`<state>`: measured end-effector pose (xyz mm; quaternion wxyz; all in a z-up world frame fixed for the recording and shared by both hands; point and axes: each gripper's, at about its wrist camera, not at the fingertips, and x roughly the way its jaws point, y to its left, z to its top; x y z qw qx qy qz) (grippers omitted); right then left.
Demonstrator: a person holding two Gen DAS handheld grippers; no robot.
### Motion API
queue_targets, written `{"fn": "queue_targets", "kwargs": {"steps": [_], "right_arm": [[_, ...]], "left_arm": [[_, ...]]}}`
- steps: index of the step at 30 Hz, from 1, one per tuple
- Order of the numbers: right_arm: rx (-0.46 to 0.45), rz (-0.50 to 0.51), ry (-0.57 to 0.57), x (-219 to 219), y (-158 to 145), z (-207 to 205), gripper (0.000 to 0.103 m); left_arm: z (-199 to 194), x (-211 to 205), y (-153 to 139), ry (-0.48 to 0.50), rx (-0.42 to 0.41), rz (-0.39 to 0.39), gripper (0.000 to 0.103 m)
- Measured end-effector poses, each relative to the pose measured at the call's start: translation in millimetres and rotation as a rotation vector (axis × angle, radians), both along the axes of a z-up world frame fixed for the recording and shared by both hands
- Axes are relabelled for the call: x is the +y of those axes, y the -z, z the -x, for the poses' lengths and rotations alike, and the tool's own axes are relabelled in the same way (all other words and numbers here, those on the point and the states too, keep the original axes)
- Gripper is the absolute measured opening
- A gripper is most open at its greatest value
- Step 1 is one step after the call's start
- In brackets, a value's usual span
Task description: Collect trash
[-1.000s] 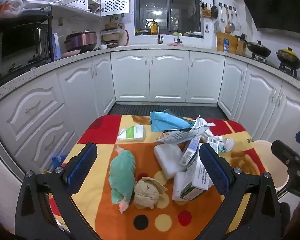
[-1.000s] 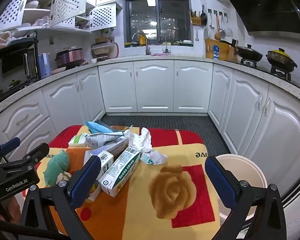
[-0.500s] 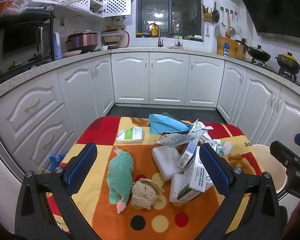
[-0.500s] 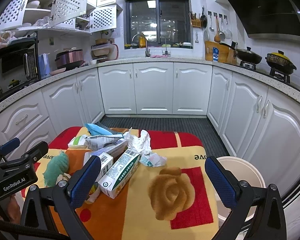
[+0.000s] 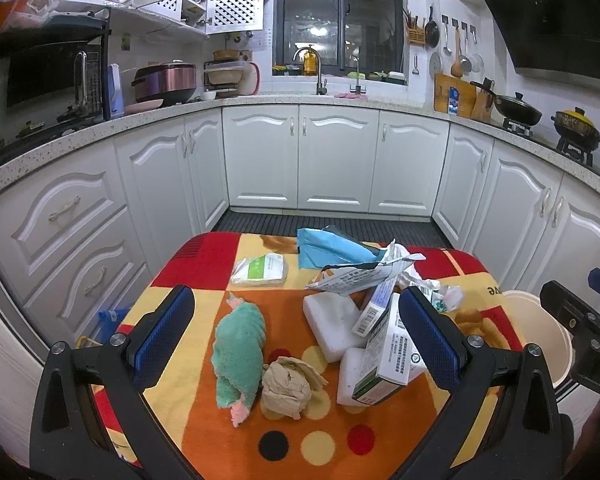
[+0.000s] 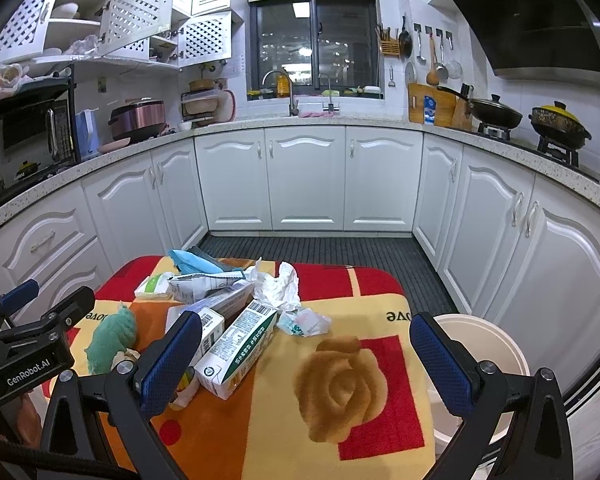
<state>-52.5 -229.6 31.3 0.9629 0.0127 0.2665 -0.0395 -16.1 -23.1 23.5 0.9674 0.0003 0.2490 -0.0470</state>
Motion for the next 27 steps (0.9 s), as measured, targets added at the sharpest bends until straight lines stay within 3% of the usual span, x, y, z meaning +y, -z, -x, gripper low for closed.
{"fn": "queue_targets", "kwargs": {"steps": [27], "right_arm": [[0.011,-0.010,0.012,-8.7,4.8,-1.7,0.103]], "left_arm": [[-1.9,0.8,4.6,-0.008,0.015,0.007,0.102]]}}
